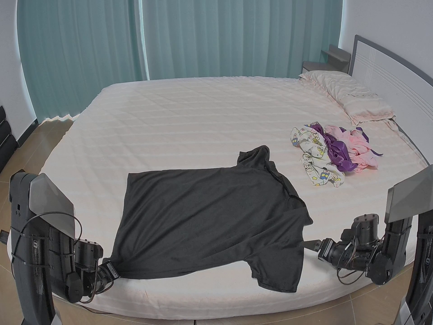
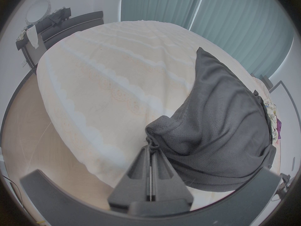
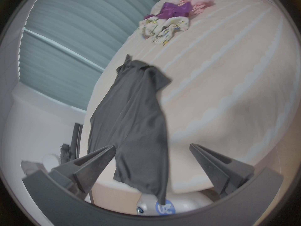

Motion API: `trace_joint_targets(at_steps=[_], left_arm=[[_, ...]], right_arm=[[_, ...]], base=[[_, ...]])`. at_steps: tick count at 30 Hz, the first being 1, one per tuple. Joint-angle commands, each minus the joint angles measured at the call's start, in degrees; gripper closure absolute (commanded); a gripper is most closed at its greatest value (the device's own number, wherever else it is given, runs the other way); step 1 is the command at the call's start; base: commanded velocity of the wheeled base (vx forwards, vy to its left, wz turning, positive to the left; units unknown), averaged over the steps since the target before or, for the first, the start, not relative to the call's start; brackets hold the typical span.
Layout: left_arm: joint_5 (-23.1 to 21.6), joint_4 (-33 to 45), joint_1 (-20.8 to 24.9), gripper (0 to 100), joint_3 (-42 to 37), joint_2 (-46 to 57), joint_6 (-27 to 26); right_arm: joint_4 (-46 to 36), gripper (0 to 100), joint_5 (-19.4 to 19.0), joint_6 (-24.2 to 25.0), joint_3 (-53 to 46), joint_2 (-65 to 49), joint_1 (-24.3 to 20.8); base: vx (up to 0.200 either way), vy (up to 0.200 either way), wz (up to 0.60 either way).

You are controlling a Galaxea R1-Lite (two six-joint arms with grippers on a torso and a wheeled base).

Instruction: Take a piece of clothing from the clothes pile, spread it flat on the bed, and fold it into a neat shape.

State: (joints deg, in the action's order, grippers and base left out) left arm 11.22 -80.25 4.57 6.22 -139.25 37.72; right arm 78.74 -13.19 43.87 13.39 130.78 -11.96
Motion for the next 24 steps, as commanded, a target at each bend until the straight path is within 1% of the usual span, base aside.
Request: trace_joint_targets(at_steps=[1, 3, 5, 8, 10, 14, 21, 22, 24], left_arm=[[-0.23, 0.01, 0.0, 100, -0.15, -0.05, 0.34], [-0.4, 0.01, 0.0, 100, -0.24, -0.05, 0.34], [-0.4, 0.01, 0.0, 100, -0.24, -0.05, 0.34], [-0.4, 0.01, 0.0, 100, -0.15, -0.14, 0.34], [-0.49, 0.01, 0.0, 100, -0.15, -0.05, 0.34], [-0.4, 0.01, 0.0, 100, -0.24, -0.14, 0.34], [-0.49, 0.01, 0.0, 100, -0.15, -0.14, 0.34], [-0.49, 0.01, 0.0, 100, -0.15, -0.14, 0.34], [-0.49, 0.01, 0.0, 100, -0.15, -0.14, 0.34]], right_arm=[[10.38, 0, 1.15, 1.83, -10.84, 4.83, -9.57], [11.26, 0, 4.58, 1.83, -10.57, 6.94, -11.07], [11.17, 0, 6.95, 1.83, -10.92, 7.12, -12.56], [11.17, 0, 7.57, 2.53, -11.72, 7.03, -17.22], [11.17, 0, 8.18, 4.03, -10.92, 7.21, -19.07], [11.17, 0, 8.62, 4.47, -10.31, 7.38, -20.3], [11.17, 0, 9.15, 4.38, -9.61, 7.65, -20.38], [11.09, 100, 9.15, 4.29, -9.43, 7.65, -20.47], [11.09, 100, 9.32, 4.29, -9.08, 7.73, -20.56]], base=[[0.0, 0.0, 0.0], [0.0, 0.0, 0.0], [0.0, 0.0, 0.0], [0.0, 0.0, 0.0], [0.0, 0.0, 0.0], [0.0, 0.0, 0.0], [0.0, 0.0, 0.0], [0.0, 0.0, 0.0], [0.0, 0.0, 0.0]])
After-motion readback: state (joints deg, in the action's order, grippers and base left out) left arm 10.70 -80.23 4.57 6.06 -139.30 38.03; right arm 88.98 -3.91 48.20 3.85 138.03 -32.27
